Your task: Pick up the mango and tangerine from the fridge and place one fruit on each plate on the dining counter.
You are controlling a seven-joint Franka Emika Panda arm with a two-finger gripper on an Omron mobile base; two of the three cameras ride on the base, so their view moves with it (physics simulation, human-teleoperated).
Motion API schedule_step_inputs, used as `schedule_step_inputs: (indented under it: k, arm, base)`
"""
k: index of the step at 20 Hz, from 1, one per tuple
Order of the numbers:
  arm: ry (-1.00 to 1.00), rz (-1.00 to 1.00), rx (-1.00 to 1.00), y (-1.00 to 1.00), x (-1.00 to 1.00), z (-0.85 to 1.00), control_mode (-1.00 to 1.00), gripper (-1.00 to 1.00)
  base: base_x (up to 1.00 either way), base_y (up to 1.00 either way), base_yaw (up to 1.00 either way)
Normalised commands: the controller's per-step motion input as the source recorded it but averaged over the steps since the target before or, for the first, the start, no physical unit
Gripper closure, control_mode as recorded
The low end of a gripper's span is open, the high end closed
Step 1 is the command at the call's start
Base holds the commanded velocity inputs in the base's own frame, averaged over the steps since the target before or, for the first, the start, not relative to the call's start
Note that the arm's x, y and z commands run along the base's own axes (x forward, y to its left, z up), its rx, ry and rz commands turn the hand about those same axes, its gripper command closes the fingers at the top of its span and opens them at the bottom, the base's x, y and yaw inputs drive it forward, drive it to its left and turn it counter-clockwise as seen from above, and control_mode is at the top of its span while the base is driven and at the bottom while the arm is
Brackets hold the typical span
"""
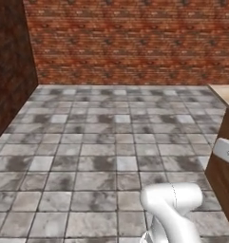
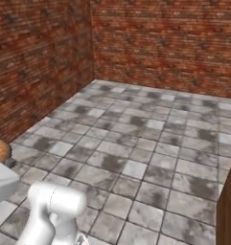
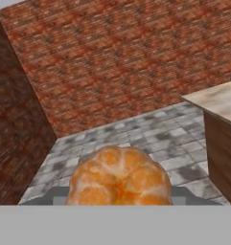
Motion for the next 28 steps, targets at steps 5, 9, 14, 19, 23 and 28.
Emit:
schedule_step_inputs:
  k: [5, 9, 14, 19, 23, 28]
  arm:
    - [0.0, 0.0, 0.0, 0.0, 0.0, 0.0, 1.0, 1.0]
    - [0.0, 0.0, 0.0, 0.0, 0.0, 0.0, 1.0, 1.0]
    - [0.0, 0.0, 0.0, 0.0, 0.0, 0.0, 1.0, 1.0]
    - [0.0, 0.0, 0.0, 0.0, 0.0, 0.0, 1.0, 1.0]
    - [0.0, 0.0, 0.0, 0.0, 0.0, 0.0, 1.0, 1.0]
    - [0.0, 0.0, 0.0, 0.0, 0.0, 0.0, 1.0, 1.0]
  base:
    - [1.0, -0.17, 0.0]
    - [1.0, -0.07, -0.01]
    - [1.0, 0.0, -0.13]
    - [1.0, 0.01, -0.36]
    - [0.95, 0.06, -0.55]
    - [0.88, 0.14, -0.6]
